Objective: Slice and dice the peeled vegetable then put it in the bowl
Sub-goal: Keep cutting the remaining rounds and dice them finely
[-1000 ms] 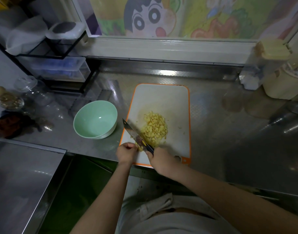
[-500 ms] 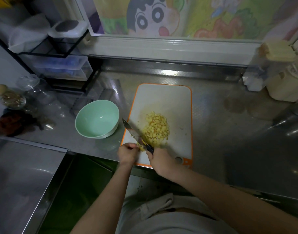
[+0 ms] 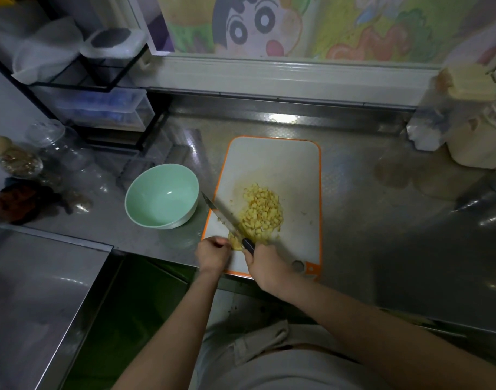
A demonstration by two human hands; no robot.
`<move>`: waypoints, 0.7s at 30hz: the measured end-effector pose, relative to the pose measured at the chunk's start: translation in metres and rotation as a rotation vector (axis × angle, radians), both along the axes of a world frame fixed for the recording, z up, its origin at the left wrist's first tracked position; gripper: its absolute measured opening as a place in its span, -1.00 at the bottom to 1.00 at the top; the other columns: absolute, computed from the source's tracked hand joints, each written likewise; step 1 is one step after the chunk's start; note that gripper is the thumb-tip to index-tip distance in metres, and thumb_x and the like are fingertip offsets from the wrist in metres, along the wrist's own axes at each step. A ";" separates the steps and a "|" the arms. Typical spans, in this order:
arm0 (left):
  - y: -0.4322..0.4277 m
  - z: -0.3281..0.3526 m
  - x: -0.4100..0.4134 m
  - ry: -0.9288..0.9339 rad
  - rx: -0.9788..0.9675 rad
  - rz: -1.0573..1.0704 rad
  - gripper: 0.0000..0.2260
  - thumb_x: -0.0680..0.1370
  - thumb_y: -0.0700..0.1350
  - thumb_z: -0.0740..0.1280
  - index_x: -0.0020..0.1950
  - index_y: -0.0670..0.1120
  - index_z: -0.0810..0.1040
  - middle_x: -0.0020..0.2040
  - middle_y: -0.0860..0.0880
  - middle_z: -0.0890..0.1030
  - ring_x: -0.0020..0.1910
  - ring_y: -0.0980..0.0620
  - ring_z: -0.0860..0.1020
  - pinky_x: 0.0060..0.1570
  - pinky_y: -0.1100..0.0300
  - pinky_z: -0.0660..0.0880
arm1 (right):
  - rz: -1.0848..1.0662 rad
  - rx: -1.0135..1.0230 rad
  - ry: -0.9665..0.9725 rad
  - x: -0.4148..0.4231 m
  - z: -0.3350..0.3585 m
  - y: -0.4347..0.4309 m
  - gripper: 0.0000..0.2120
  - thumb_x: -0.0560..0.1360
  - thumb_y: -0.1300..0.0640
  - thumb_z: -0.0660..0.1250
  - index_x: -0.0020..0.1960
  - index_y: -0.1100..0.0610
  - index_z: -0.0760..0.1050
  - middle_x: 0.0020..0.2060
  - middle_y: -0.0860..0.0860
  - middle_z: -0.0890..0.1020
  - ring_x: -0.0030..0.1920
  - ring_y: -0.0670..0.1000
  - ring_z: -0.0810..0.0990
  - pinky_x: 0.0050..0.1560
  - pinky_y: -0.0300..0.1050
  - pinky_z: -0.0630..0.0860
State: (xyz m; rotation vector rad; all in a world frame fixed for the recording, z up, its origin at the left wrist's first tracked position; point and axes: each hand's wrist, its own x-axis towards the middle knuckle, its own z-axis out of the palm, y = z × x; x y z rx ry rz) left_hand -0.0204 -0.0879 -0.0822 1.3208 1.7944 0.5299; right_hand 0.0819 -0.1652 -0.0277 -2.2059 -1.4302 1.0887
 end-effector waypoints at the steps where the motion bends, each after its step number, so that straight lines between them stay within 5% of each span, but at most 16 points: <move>1: -0.001 0.001 0.001 -0.004 0.005 -0.009 -0.87 0.45 -0.31 0.31 -0.20 -0.16 0.64 -0.21 -0.06 0.62 -0.16 0.08 0.51 -0.12 0.33 0.36 | -0.010 -0.014 0.009 0.002 0.000 0.001 -0.63 0.63 -0.01 0.07 0.13 0.27 0.46 -0.07 0.17 0.55 -0.01 0.18 0.60 -0.08 -0.02 0.50; 4: -0.002 0.002 0.002 -0.013 -0.003 -0.019 -0.83 0.44 -0.32 0.31 -0.29 -0.10 0.60 -0.31 0.03 0.57 -0.24 0.12 0.49 -0.12 0.31 0.38 | -0.020 -0.030 0.002 0.008 0.001 0.004 -0.62 0.64 -0.01 0.07 0.12 0.29 0.47 -0.17 0.10 0.47 -0.14 0.11 0.54 -0.19 -0.11 0.38; 7: -0.001 0.001 0.002 0.014 0.000 -0.033 -0.88 0.44 -0.32 0.31 -0.19 -0.19 0.65 -0.17 -0.09 0.65 -0.16 0.11 0.50 -0.09 0.32 0.36 | -0.011 -0.025 -0.006 0.010 0.002 0.004 -0.65 0.64 -0.01 0.08 0.05 0.26 0.47 -0.19 0.09 0.45 -0.20 0.04 0.46 -0.22 -0.15 0.32; 17: -0.002 0.000 0.002 0.031 0.007 -0.032 -0.86 0.47 -0.26 0.27 -0.20 -0.12 0.60 -0.16 -0.07 0.61 -0.11 0.01 0.51 -0.12 0.29 0.33 | -0.006 -0.037 -0.023 0.008 0.003 0.002 -0.64 0.63 -0.01 0.08 0.09 0.28 0.47 -0.14 0.17 0.53 -0.03 0.18 0.59 -0.23 -0.16 0.31; 21: 0.000 -0.001 0.007 -0.025 -0.007 -0.005 -0.84 0.47 -0.21 0.30 -0.30 -0.04 0.43 -0.23 -0.02 0.54 -0.12 -0.04 0.51 -0.08 0.20 0.38 | -0.002 -0.054 0.013 0.012 0.001 0.003 -0.70 0.63 -0.01 0.08 -0.17 0.15 0.34 -0.30 0.06 0.43 -0.26 0.07 0.47 -0.33 -0.18 0.30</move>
